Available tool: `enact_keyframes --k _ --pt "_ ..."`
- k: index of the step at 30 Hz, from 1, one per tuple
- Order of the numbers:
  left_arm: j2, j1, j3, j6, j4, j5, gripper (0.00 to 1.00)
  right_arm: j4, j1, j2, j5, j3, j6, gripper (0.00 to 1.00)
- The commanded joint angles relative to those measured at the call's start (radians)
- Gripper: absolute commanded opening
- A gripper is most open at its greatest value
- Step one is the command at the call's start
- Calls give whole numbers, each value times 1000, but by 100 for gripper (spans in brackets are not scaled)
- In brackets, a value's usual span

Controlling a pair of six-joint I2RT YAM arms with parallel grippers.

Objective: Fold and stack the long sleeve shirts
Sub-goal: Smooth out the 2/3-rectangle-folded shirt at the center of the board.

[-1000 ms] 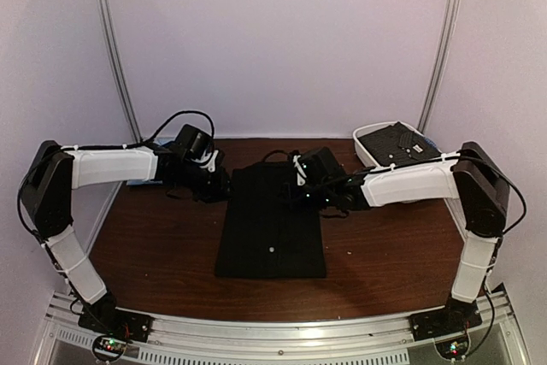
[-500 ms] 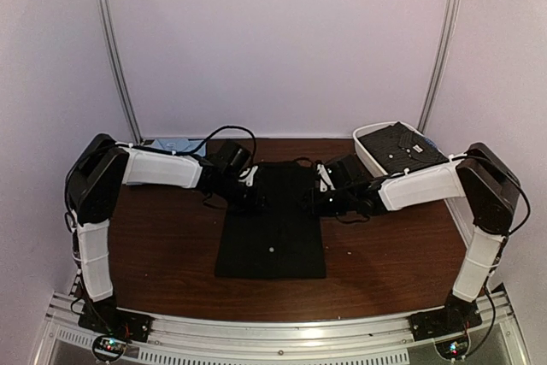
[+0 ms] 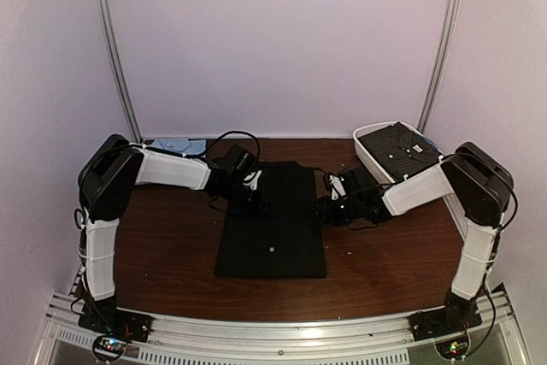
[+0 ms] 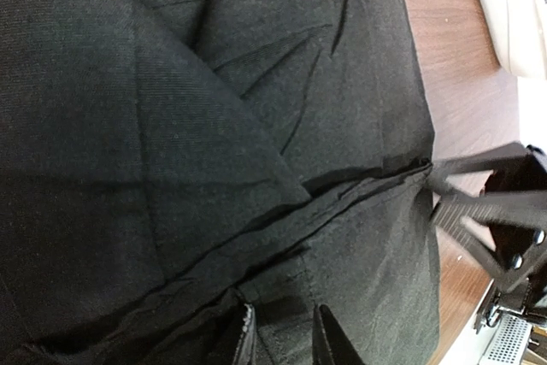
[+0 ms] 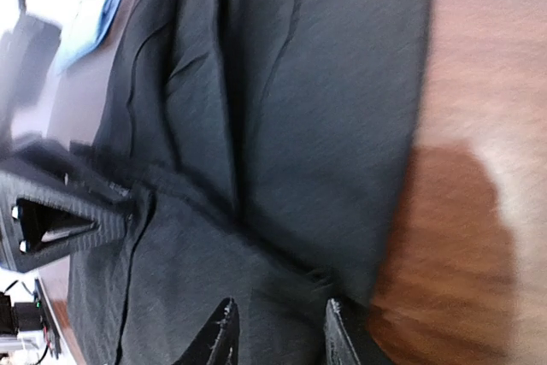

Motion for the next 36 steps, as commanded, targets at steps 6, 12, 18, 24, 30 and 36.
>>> enact_keyframes --k 6,12,18,24,30,36 --pt "18 5 42 7 -13 -63 27 -76 -33 -111 86 -25 -39 36" --pt "-40 5 78 12 -31 -120 31 -116 -14 -235 89 -26 -70 37" --pt "-151 4 4 -34 -30 -191 32 -110 52 -225 16 0 -78 37" --pt "-364 -4 -258 -103 18 -268 32 -48 92 -158 -41 5 -78 38" --pt "-528 -4 -420 -106 -7 -332 32 -25 80 -66 -20 -26 -64 37" --pt "-622 8 -501 -74 -38 -339 33 4 63 -65 13 -106 -16 37"
